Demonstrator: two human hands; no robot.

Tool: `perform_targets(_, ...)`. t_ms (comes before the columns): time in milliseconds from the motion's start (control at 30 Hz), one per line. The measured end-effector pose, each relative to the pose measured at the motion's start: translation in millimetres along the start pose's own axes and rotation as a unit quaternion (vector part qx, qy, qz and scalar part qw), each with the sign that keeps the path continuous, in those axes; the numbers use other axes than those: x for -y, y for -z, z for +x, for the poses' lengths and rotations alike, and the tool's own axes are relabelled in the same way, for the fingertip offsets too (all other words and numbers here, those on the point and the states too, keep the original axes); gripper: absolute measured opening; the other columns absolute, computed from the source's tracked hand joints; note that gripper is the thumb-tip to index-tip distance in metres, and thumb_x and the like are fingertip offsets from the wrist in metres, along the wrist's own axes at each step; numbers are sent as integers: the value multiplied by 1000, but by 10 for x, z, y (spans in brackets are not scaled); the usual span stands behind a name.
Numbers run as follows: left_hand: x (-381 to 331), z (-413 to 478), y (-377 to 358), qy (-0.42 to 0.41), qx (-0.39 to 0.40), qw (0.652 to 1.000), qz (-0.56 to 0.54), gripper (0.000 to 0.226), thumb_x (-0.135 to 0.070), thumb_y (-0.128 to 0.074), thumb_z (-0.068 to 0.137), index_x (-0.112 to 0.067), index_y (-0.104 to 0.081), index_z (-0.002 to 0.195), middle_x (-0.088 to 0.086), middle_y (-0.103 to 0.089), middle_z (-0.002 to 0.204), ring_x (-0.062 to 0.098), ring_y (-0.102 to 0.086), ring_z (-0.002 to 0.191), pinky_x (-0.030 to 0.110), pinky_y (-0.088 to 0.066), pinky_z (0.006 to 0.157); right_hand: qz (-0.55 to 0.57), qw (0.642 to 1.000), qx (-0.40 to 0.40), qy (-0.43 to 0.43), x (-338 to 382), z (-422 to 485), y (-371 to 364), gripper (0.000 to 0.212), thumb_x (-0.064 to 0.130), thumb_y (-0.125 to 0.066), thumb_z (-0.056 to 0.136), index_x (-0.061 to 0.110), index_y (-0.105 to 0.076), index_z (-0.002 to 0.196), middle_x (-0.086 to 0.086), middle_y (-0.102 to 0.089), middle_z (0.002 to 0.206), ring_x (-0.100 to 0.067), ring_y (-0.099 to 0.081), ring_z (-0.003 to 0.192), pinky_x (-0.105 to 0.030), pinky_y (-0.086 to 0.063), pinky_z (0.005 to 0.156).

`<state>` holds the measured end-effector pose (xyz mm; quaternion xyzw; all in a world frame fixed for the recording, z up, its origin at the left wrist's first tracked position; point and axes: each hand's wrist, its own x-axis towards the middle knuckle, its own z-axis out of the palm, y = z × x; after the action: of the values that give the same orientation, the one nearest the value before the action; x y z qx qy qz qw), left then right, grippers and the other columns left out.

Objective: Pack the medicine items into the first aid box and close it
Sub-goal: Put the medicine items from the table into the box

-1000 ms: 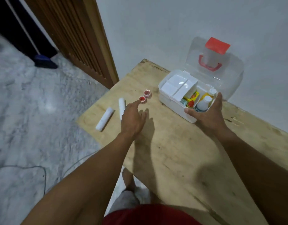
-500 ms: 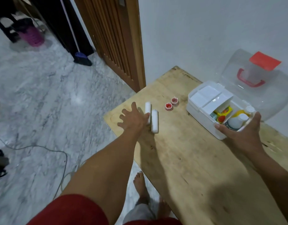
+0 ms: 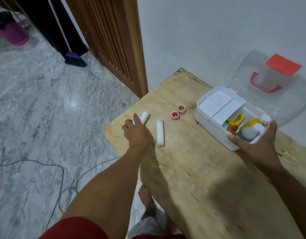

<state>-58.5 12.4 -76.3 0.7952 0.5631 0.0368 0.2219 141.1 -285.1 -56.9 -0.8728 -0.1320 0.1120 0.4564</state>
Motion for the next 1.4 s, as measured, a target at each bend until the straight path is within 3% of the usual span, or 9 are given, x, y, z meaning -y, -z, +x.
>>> perform_targets(133,-4,31,69,-1,3,1000,11,49,-9,-40,102,-11,-28,149,22,-40,136,40,-39,123,50,-39,94,0,1000,0,-24,-78,47,3,138,71,-90,42,31,-12,148,2,-30,155,-23,-41,141,-54,-41,111)
perform_targets(333,-11,-106,320,-90,-13,993,-71,34,-6,-56,88,-1,-46,120,19,-55,114,41,-57,101,43,-43,76,19,999,-3,-25,-67,27,-2,139,71,-91,40,33,-12,148,4,-32,154,-23,-41,141,-54,-41,111)
perform_targets(500,-376,-287,586,-108,9,988,-111,38,-10,-57,82,-6,-43,117,17,-59,101,41,-60,92,43,-50,75,21,999,-4,-34,24,-20,5,145,73,-91,36,34,-9,150,4,-33,154,-21,-41,140,-51,-40,113)
perform_targets(733,-1139,-490,934,-197,59,946,-251,16,-21,-60,81,-11,-50,89,-4,-51,71,10,-52,58,21,-40,47,-2,999,16,-44,129,-73,50,152,81,-82,34,32,-1,153,3,-19,161,-24,-25,148,-48,-31,119)
perform_targets(833,-1490,-528,997,-226,153,908,-319,30,-34,-64,88,-12,-47,76,-5,-46,58,3,-45,38,15,-35,37,-6,998,16,-57,116,-65,44,157,82,-82,33,32,5,154,6,-14,163,-22,-21,150,-48,-29,120)
perform_targets(1000,-1978,-343,846,-214,299,851,-374,6,-12,-53,89,-10,-55,83,4,-56,71,18,-56,61,30,-52,56,-2,998,10,-60,74,-40,37,155,79,-86,32,37,0,154,6,-29,156,-18,-35,144,-47,-38,115)
perform_targets(1100,-2192,-280,761,-272,386,809,-350,11,-3,-52,90,-9,-60,86,1,-62,80,17,-63,76,32,-60,72,-11,998,5,-65,85,-42,40,152,78,-86,35,38,-1,154,9,-24,158,-16,-30,146,-46,-36,117)
perform_targets(1267,-2353,-145,591,-394,446,760,-262,16,-13,-67,90,-16,-71,105,-3,-72,89,2,-65,71,10,-47,59,23,999,-13,-43,170,-28,49,135,60,-96,40,37,-20,150,9,-40,150,-14,-43,139,-49,-42,112)
perform_targets(1400,-2412,-115,457,-436,465,731,-245,21,-6,-78,79,-10,-74,99,-2,-75,92,0,-67,75,11,-49,65,10,999,-23,-22,332,-69,84,121,44,-98,50,29,-27,147,7,-43,147,-14,-45,137,-49,-42,111)
